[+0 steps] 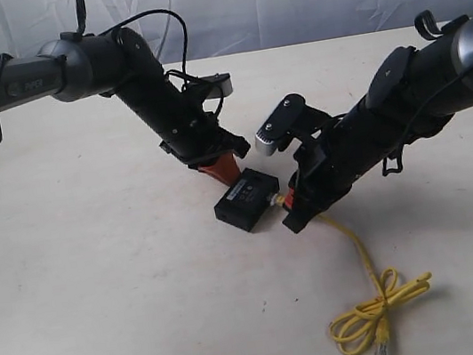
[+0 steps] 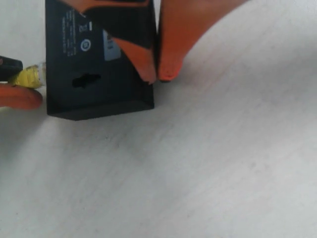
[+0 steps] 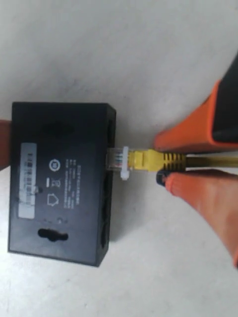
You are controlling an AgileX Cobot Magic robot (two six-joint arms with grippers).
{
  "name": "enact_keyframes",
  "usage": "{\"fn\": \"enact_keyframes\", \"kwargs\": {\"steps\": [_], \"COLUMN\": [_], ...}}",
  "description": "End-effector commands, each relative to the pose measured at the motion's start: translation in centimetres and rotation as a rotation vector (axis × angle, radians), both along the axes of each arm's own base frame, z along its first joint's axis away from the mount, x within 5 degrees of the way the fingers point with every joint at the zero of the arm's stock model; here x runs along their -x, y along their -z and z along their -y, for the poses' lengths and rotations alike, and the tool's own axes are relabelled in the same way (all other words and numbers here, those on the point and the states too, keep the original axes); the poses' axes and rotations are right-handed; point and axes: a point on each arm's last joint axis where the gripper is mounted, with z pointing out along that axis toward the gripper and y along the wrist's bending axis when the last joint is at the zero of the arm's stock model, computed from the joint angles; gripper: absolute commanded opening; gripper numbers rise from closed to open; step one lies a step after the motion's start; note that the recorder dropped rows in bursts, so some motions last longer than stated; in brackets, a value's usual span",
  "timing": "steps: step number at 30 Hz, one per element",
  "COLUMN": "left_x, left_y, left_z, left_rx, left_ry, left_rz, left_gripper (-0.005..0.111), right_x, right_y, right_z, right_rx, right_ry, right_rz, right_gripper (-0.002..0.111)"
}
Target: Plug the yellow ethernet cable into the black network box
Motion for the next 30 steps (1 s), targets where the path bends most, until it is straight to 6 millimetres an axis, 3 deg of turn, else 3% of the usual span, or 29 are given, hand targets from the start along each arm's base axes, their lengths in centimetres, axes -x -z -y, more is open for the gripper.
{"fn": "enact_keyframes", "kwargs": {"steps": [1, 20, 26, 30], "left_x": [0.7, 1.0, 1.0, 0.9], "left_y": [0.3, 0.1, 0.1, 0.1], "left_z": [0.5, 0.7, 0.6, 0.7], "left_rx": [0.022, 0.055, 0.042, 0.049], "left_ry": [0.014, 0.016, 0.022, 0.017], "left_rz": [-0.061, -0.098, -0.093, -0.093], "left_gripper": [0.0, 0.0, 0.0, 0.0], "right_x": [-0.2, 0.0, -0.1, -0.6], "right_y": [-0.1, 0.3, -1.0, -0.4], "right_z": [-0.1, -0.1, -0.1, 0.0], "right_rx": [0.009, 0.01, -0.008, -0.012], "right_ry": [-0.064, -0.077, -0.065, 0.007], "right_rz": [0.047, 0.029, 0.055, 0.064], "right_gripper": [-0.001, -0.001, -0.001, -0.001]}}
